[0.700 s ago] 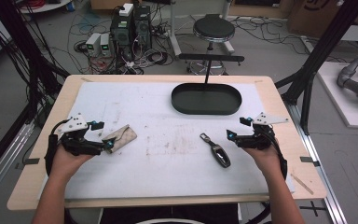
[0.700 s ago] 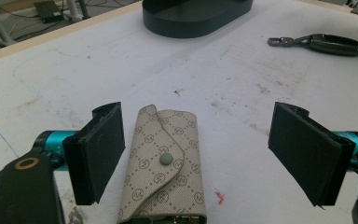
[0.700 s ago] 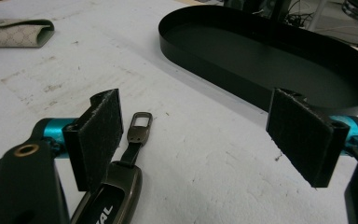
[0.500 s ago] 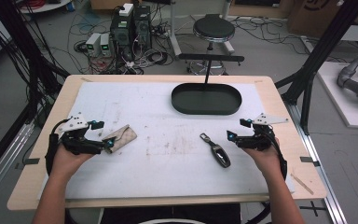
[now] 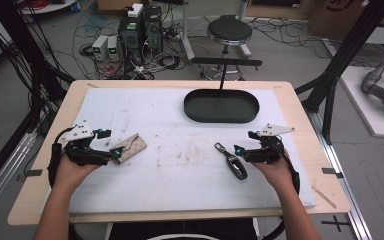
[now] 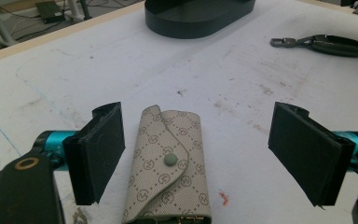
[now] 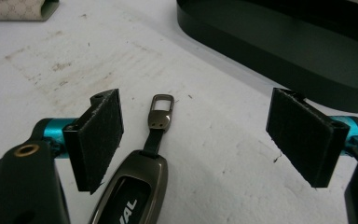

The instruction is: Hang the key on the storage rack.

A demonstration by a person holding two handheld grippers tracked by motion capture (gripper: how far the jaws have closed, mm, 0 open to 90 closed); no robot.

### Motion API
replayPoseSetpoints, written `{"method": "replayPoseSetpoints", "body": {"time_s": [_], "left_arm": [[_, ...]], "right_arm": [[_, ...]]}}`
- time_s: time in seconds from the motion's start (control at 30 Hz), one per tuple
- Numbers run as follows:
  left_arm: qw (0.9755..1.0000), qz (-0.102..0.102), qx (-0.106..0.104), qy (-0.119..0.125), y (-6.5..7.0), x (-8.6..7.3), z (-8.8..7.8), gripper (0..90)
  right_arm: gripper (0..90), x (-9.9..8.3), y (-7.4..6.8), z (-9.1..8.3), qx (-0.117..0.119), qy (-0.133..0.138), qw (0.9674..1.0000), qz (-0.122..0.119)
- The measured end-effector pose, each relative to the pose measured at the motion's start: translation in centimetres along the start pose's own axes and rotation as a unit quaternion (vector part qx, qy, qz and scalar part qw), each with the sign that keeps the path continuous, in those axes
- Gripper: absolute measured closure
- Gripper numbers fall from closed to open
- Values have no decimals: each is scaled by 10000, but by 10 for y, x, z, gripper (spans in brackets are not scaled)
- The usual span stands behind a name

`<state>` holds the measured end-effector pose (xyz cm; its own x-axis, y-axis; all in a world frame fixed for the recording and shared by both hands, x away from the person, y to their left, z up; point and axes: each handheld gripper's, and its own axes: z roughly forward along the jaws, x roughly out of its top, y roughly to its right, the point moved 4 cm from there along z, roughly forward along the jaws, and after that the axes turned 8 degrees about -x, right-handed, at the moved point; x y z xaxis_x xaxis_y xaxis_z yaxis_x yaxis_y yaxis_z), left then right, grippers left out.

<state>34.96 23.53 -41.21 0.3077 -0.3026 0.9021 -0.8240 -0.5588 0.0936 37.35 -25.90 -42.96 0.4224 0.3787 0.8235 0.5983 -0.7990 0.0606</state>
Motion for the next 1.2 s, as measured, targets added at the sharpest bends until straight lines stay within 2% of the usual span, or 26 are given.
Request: {"method": "replayPoseSetpoints", "body": {"time_s": [0.17, 0.2, 0.23, 0.33, 0.37, 0.5, 0.6, 0.63, 0.67, 0.7, 0.73, 0.77, 0.8, 0.83, 0.9, 0.97, 1.0, 1.03, 1.2], "left_arm": [[10000, 5, -26, -66, 1, -1, 3, 184], [10000, 25, -47, -71, 1, -1, 3, 184], [10000, 25, -47, -71, 1, -1, 3, 184], [9999, 36, -46, -114, 1, -1, 4, 184], [9999, 34, -35, -115, 1, -1, 4, 184], [10000, 27, -35, -78, 1, -1, 4, 184], [9999, 28, -16, -109, 1, -1, 3, 184], [9999, 33, -8, -117, 1, -1, 2, 184], [9999, 48, -12, -115, 1, -1, 1, 184], [10000, 30, -10, -88, 1, -1, 1, 184], [10000, 38, -6, -91, 1, -1, 1, 184], [10000, 40, -5, -90, 2, -1, 1, 184], [10000, 30, -7, -85, 2, -1, 1, 184], [10000, 37, -3, -92, 2, -1, 1, 184], [9999, 61, -3, -108, 2, -1, 2, 184], [9999, 94, -1, -139, 3, 0, 2, 184], [9998, 102, 2, -142, 3, 0, 2, 184], [9998, 105, 4, -143, 3, 0, 2, 184], [9999, 105, 17, -136, 4, 0, 1, 184]], "right_arm": [[192, -3, -4, 10, 29, -231, 9997, 42], [196, -6, -7, 16, 131, -351, 9992, 158], [196, -6, -7, 16, 131, -351, 9992, 158], [205, -11, -13, 30, 133, -710, 9974, 77], [246, -11, -14, 34, 153, -781, 9968, 53], [267, -12, -18, 42, 147, -959, 9953, -8], [342, -14, -23, 51, 135, -1153, 9932, -43], [424, -14, -25, 54, 140, -1262, 9919, -72], [424, -14, -25, 54, 140, -1262, 9919, -72], [526, -13, -26, 54, 19, -1279, 9917, -134], [526, -13, -26, 54, 19, -1279, 9917, -134], [634, -12, -27, 53, 30, -1329, 9911, -78], [669, -12, -28, 52, 13, -1349, 9908, -112], [669, -12, -28, 52, 13, -1349, 9908, -112], [740, -11, -32, 52, -74, -1371, 9904, -181], [754, -11, -34, 51, -131, -1412, 9898, -165], [768, -11, -35, 50, -156, -1431, 9896, -55], [824, -11, -35, 49, -161, -1412, 9898, 43], [856, -11, -34, 48, -141, -1354, 9907, 13]]}}
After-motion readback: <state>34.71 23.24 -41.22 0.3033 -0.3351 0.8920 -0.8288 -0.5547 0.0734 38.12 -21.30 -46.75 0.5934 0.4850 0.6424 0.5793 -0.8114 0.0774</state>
